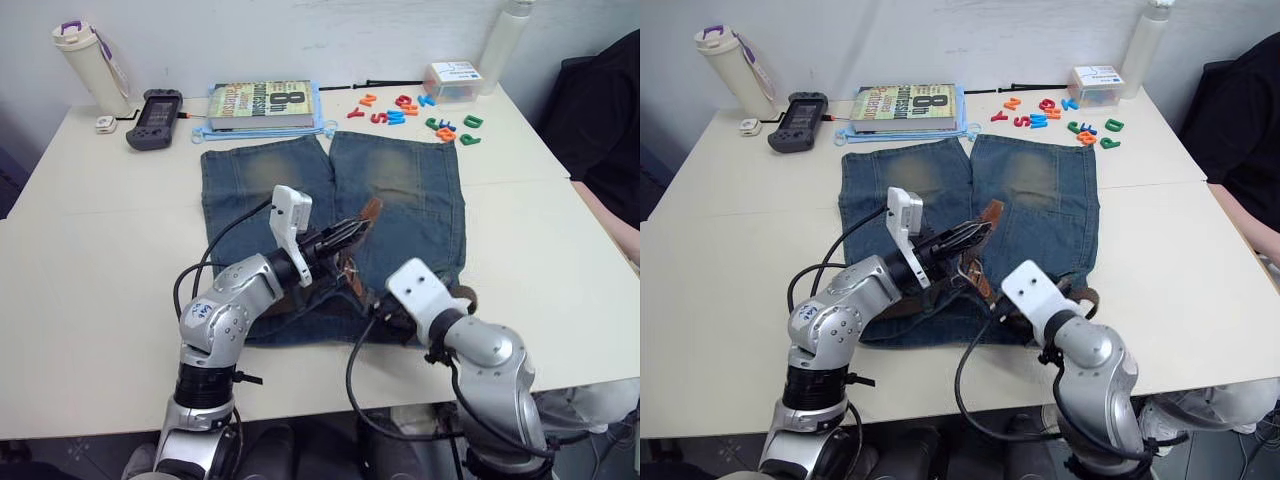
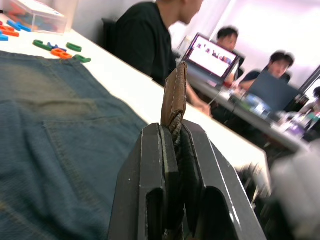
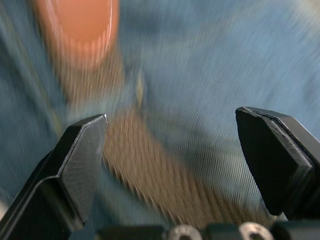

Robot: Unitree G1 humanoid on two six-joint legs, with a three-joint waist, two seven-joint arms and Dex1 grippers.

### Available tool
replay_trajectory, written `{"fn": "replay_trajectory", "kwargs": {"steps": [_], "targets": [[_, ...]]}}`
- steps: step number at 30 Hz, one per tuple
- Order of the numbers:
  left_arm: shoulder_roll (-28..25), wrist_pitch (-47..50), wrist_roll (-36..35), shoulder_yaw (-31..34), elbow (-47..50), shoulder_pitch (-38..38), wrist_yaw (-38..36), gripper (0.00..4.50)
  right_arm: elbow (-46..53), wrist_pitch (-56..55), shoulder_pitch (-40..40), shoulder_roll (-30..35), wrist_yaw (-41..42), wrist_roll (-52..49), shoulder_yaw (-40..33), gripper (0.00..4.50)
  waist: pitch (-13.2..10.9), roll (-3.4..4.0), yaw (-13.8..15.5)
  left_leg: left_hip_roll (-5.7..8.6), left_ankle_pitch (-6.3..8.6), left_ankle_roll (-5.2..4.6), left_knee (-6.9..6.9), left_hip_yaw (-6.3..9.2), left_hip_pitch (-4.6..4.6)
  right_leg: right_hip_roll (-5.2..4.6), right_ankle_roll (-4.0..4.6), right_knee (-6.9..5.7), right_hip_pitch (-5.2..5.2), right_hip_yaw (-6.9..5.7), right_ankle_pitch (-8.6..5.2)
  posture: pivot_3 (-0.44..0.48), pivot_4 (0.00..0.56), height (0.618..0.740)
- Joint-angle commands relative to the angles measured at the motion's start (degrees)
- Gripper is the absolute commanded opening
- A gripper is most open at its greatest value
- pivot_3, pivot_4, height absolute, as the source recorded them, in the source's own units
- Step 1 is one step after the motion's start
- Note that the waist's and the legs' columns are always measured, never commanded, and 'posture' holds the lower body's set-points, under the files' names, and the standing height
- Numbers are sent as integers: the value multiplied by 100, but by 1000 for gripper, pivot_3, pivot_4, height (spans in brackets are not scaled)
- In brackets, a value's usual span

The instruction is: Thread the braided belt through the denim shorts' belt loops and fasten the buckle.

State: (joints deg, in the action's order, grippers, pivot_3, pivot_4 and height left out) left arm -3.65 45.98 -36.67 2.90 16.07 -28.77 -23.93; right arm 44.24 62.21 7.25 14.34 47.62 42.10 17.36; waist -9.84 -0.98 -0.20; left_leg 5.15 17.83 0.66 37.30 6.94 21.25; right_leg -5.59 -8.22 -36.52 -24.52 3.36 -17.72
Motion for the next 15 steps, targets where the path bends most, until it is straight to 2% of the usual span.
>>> {"fn": "replay_trajectory", "kwargs": {"steps": [1,4,8,11,15], "targets": [[69,433,-1260,789,373,-416,302,0,-186,-38,-319,391,-157,-105,134,4434,2,-4,19,-1,0,1,3,2,-2,1,0,-1,4,-3,0,0,150,740],[-74,755,-1907,1179,305,-561,522,0,-205,-20,-334,521,-270,-238,156,4434,13,-20,24,-3,-1,3,2,10,-6,2,0,0,11,-9,0,0,150,740],[-732,1293,-2876,1754,13,-548,508,0,-218,63,-280,580,-410,-466,83,4434,24,-34,20,0,0,3,1,10,-8,0,0,3,13,-8,0,0,150,740],[-1130,1430,-3023,1822,-49,-347,520,0,-270,62,-214,662,-542,-610,-11,4434,25,-35,20,0,-1,3,1,11,-9,0,0,2,12,-8,0,0,150,740],[-1484,1368,-2773,1579,72,3,392,0,-312,82,-89,845,-675,-837,-288,4434,28,-40,47,2,-1,3,1,12,-8,-3,0,5,13,-9,0,0,150,740]]}}
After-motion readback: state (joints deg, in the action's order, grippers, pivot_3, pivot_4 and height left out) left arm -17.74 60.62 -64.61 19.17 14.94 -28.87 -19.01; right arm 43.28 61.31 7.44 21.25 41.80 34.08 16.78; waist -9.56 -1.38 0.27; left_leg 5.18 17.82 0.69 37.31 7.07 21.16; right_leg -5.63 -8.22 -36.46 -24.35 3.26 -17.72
